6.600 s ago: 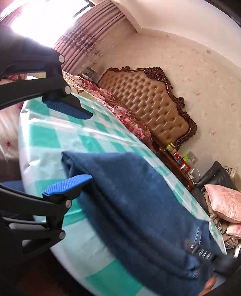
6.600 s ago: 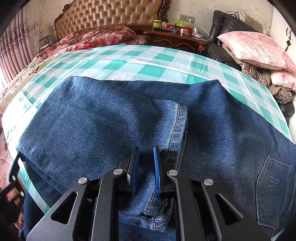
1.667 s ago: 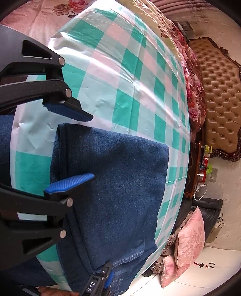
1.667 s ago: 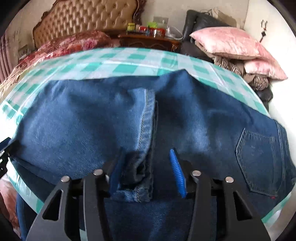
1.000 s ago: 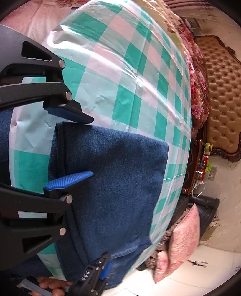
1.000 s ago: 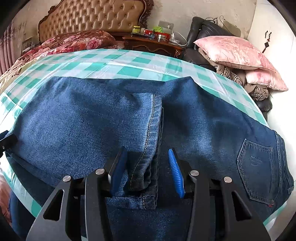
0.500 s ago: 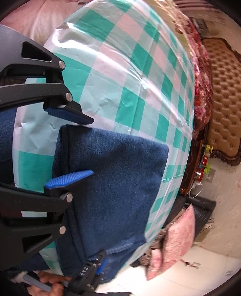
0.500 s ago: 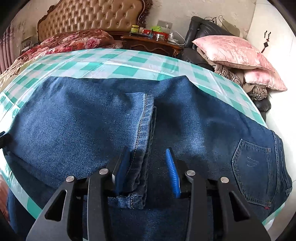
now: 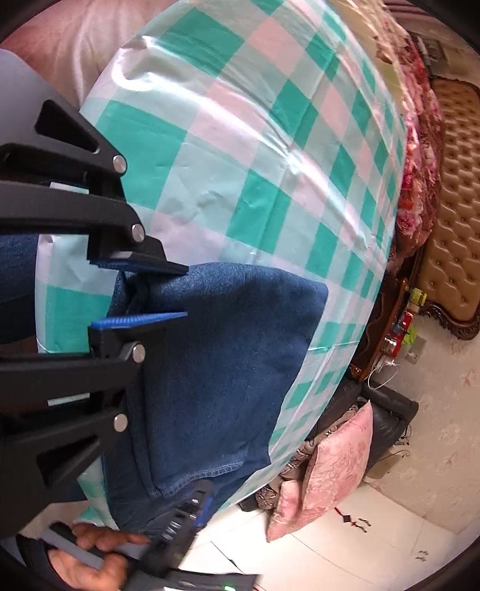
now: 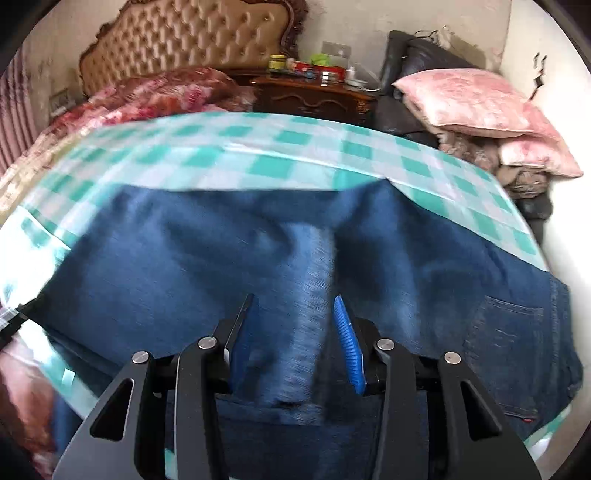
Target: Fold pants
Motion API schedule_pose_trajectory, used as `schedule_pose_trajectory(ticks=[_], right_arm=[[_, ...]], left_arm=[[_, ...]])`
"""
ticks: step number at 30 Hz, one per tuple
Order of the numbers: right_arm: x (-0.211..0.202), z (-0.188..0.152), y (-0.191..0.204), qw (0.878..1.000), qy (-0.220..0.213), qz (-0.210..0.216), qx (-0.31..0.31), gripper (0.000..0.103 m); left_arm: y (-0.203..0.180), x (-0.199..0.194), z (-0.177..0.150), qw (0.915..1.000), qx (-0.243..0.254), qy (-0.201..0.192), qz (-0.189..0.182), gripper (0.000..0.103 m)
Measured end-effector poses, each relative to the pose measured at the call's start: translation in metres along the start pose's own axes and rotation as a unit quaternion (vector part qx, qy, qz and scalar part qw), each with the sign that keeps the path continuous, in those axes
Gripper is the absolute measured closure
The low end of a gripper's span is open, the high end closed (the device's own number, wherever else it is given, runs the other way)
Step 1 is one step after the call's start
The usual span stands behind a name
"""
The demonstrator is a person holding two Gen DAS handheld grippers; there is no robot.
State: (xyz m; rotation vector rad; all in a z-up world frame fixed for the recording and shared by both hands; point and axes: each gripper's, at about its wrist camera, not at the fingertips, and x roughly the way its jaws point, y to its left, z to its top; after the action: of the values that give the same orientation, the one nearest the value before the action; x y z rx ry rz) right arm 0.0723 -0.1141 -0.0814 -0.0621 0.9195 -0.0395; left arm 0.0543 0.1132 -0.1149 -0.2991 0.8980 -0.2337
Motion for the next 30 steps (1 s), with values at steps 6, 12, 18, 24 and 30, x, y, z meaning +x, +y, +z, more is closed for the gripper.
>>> schedule_pose_trajectory(ticks=[6,12,18,24,30], right_arm=[[0.023,0.010,0.025,0.997,0.061,0.049,-0.018,0.061],[0.033,-0.010,0.016,0.997,0.058,0.031,-0.035,0.059],[0.033,-0.013,0.014,0.998,0.053,0.032,-0.034,0.058],[0.037,-0.007,0.011,0.997,0.062,0.039,-0.031,0.058],[0.010,0.040,0.002,0.993,0.054,0.108,-0.003,0.038]], left_arm=[[0.023,0.003,-0.005,0.9962,-0.076,0.019,-0.037,0.065],[0.050,0.009,-0.009,0.9787,-0.170,0.033,-0.110,0.065],[0.071,0.019,-0.013,0.9483,-0.258,0.045,-0.180,0.067],[0.057,0.017,-0.005,0.9583,-0.235,0.046,-0.157,0.088],[-0.048,-0.034,0.024,0.9994,0.008,-0.034,-0.007,0.090]])
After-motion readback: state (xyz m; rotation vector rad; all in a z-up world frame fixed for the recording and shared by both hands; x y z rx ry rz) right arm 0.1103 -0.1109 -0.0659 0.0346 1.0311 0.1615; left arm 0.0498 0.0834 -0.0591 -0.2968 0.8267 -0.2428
